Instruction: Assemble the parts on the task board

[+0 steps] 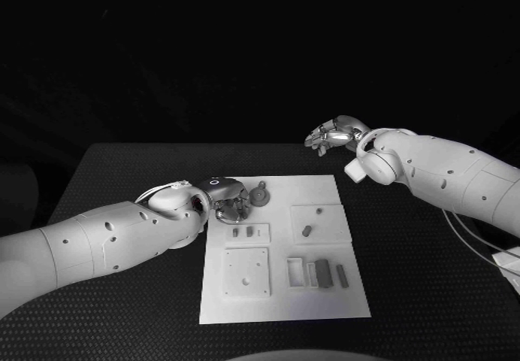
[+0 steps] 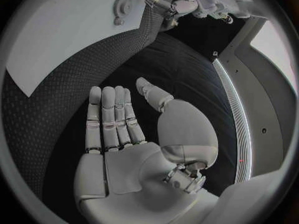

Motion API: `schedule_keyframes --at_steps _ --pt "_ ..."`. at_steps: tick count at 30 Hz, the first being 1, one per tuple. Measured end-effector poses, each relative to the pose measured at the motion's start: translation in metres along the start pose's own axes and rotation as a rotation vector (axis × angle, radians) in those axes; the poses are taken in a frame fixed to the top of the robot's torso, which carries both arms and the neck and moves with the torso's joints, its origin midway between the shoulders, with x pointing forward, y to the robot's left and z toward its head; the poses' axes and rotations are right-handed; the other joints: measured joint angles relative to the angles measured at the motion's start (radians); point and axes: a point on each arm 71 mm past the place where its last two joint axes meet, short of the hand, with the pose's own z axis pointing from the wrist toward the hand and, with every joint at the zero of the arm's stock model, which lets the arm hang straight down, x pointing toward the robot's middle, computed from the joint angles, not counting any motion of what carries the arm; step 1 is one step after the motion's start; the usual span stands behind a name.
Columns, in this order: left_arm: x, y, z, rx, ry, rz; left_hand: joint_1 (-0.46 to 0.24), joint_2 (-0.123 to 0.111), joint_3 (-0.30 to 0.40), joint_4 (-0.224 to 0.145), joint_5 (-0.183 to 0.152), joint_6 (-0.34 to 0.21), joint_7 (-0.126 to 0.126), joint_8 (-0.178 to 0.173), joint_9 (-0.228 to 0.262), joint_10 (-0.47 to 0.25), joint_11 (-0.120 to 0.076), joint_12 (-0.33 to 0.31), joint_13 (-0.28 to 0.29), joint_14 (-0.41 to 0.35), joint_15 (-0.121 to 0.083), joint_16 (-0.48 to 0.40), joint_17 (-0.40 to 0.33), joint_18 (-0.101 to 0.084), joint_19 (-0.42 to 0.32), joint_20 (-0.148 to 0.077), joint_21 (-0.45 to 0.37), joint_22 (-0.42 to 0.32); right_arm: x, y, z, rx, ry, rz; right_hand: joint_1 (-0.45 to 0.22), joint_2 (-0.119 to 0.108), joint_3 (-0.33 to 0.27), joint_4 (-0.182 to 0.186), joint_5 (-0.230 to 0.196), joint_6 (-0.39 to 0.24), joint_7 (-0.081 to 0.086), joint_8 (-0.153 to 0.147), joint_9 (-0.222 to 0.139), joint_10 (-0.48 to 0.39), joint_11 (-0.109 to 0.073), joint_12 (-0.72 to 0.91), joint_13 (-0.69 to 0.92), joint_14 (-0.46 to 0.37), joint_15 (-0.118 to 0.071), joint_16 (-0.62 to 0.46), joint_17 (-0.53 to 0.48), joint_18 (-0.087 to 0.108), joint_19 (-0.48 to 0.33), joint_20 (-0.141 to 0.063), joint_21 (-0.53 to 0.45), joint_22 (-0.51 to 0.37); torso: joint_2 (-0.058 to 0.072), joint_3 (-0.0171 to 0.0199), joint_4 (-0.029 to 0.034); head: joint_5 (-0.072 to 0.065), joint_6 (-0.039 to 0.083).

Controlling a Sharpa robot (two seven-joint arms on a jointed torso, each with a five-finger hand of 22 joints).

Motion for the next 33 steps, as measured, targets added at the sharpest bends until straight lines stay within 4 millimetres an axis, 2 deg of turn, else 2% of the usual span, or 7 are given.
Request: schedule_keyframes --at_steps 2,9,16,18,26,30,33 --pt "0.000 0.000 0.000 0.000 0.000 -0.001 -0.001 0.001 0.003 -0.003 0.002 -0.001 0.001 -0.002 -0.002 -0.001 0.001 -0.011 0.000 -0.006 0.001 -0.001 -0.001 0.000 -0.002 0.001 -0.011 0.000 0.000 0.000 0.000 0.000 0.000 0.000 0.000 0.000 0.000 0.000 0.000 0.000 0.000 0.000 0.000 0.000 0.000 0.000 0.000 0.000 0.000 0.000 0.000 0.000 0.000 0.000 0.000 0.000 0.000 0.0000 0.0000 0.000 0.000" --pt "0.004 0.002 -0.002 -0.004 0.006 -0.014 -0.006 0.008 0.011 0.001 0.006 -0.057 0.034 -0.033 -0.020 -0.047 0.029 -0.050 -0.011 -0.039 0.015 -0.016 -0.007 0.000 -0.035 0.009 -0.032 -0.001 -0.001 -0.001 0.000 0.001 -0.001 0.000 0.000 0.000 -0.003 0.003 0.000 0.001 -0.001 0.000 0.000 0.000 0.000 0.000 -0.001 0.000 0.000 0.000 0.000 0.000 0.000 0.000 0.000 0.000 0.000 0.0002 0.0000 0.000 0.000" --pt "0.006 0.005 -0.003 -0.015 0.010 -0.025 -0.004 -0.029 0.007 -0.004 0.008 -0.126 0.055 -0.069 -0.036 -0.084 0.038 -0.071 -0.013 -0.057 0.030 -0.016 -0.009 0.000 -0.045 0.020 -0.044 0.001 -0.001 -0.001 -0.001 0.003 -0.003 0.000 0.004 -0.004 -0.003 0.003 0.000 -0.003 0.003 -0.004 0.000 0.000 0.000 -0.004 -0.005 0.000 0.000 -0.004 0.001 0.000 0.000 0.000 0.000 0.000 0.000 0.0006 0.0001 -0.001 0.000" --pt "0.005 0.005 -0.003 -0.016 0.008 -0.028 -0.002 -0.033 0.005 -0.005 0.008 -0.145 0.062 -0.073 -0.039 -0.097 0.044 -0.079 -0.017 -0.056 0.038 -0.016 -0.009 0.000 -0.041 0.030 -0.044 0.001 -0.001 -0.001 -0.001 0.003 -0.003 0.000 0.004 -0.004 -0.003 0.003 0.000 -0.003 0.003 -0.004 0.000 0.000 0.000 -0.004 -0.006 0.000 0.000 -0.004 0.002 0.000 0.000 0.000 -0.002 0.000 0.000 0.0007 0.0002 -0.001 0.001" --pt "0.005 0.006 -0.003 -0.021 0.006 -0.036 -0.003 -0.040 0.000 -0.002 0.008 -0.160 0.073 -0.075 -0.042 -0.111 0.044 -0.082 -0.025 -0.059 0.043 -0.016 -0.009 0.000 -0.041 0.038 -0.050 0.003 -0.003 -0.003 -0.001 0.006 -0.005 -0.001 0.004 -0.004 -0.003 0.003 0.000 -0.007 0.007 -0.008 0.000 0.000 0.000 -0.008 -0.007 0.000 0.000 -0.004 0.002 0.000 0.000 0.000 -0.004 0.000 0.000 0.0006 0.0003 0.000 0.003" --pt "0.004 0.009 -0.005 -0.028 0.000 -0.039 -0.001 -0.041 0.000 -0.002 0.008 -0.170 0.077 -0.075 -0.042 -0.120 0.052 -0.082 -0.033 -0.062 0.046 -0.016 -0.009 0.000 -0.041 0.038 -0.054 0.003 -0.002 -0.005 -0.003 0.008 -0.002 -0.004 0.009 -0.007 -0.003 0.003 0.000 -0.007 0.007 -0.008 0.000 0.000 0.000 -0.010 -0.011 0.000 0.000 -0.008 0.003 0.000 0.000 0.000 -0.004 0.001 -0.001 0.0004 0.0003 0.000 0.006" --pt "0.002 0.017 -0.008 -0.045 -0.010 -0.042 0.002 -0.045 0.000 -0.002 0.008 -0.172 0.078 -0.075 -0.042 -0.120 0.052 -0.082 -0.032 -0.062 0.046 -0.016 -0.009 0.000 -0.041 0.038 -0.054 0.003 0.000 -0.006 -0.005 0.006 0.008 -0.023 0.016 -0.006 -0.003 0.003 0.000 -0.007 0.007 -0.008 0.000 -0.003 0.011 -0.064 -0.043 0.022 -0.003 -0.008 0.008 0.000 0.017 0.001 -0.001 0.008 -0.001 0.0004 0.0000 0.001 0.009"
